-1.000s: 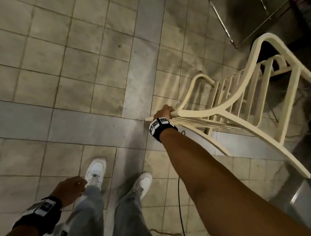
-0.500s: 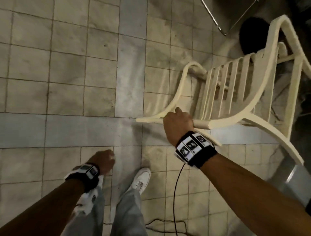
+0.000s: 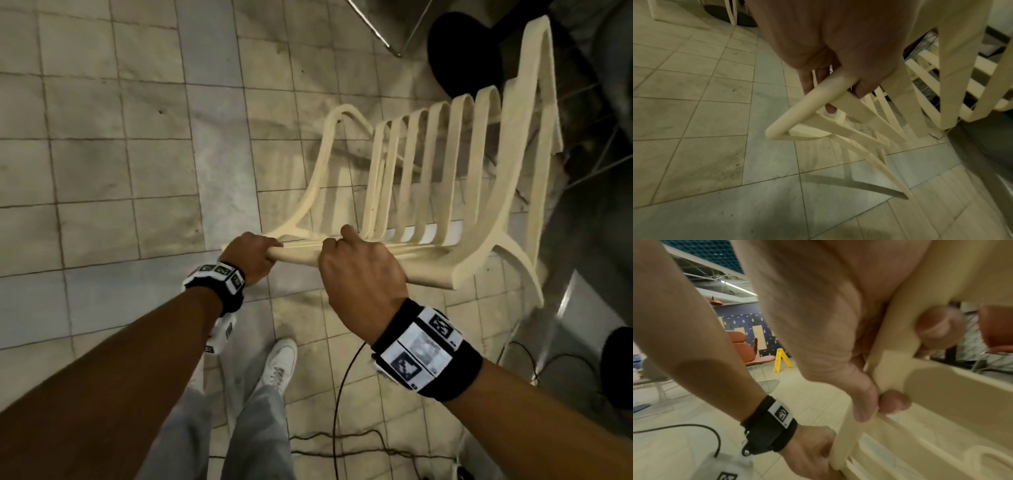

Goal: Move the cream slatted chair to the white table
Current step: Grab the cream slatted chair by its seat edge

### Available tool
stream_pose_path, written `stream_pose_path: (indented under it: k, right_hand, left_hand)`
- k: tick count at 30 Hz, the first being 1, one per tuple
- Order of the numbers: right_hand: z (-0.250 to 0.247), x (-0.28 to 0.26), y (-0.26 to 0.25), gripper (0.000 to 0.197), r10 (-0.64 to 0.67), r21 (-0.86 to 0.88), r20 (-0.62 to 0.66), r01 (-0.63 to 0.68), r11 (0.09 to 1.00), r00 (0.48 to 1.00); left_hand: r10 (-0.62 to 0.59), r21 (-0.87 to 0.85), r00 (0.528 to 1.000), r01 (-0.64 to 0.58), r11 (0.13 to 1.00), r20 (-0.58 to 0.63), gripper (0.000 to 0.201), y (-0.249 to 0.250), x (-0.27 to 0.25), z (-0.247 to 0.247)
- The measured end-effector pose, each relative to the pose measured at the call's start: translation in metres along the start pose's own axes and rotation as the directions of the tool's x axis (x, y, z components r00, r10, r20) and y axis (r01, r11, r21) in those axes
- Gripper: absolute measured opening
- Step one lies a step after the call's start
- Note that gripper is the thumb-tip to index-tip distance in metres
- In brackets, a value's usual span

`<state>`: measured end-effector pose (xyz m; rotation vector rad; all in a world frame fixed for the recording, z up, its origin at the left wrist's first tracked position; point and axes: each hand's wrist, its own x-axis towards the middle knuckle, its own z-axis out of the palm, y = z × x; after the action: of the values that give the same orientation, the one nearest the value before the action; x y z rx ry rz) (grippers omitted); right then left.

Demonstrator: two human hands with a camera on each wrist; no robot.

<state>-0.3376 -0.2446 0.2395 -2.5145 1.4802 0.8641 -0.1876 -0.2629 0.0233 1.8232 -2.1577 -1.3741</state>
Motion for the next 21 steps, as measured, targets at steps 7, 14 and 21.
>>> stream_pose_path:
  k: [7, 14, 21]
  right_hand:
    - [-0.042, -0.101, 0.078, 0.022, 0.235, 0.042, -0.159, -0.231, 0.972, 0.959]
    - [-0.032, -0.19, 0.135, 0.022, 0.454, 0.219, -0.238, -0.408, 0.886, 0.859]
    - [0.043, -0.264, 0.159, 0.023, 0.593, 0.462, -0.25, -0.444, 0.768, 0.765]
  left_hand:
    - [0.378, 0.38, 0.911, -0.295, 0.877, -0.166, 0.04, 0.079, -0.049, -0.068]
    - [0.532, 0.462, 0.828, -0.407, 0.788, -0.178, 0.033, 0.178, -0.084, -0.11]
    - [0.552, 0.551, 0.831, -0.428, 0.716, -0.072, 0.031, 0.269, -0.115, -0.101]
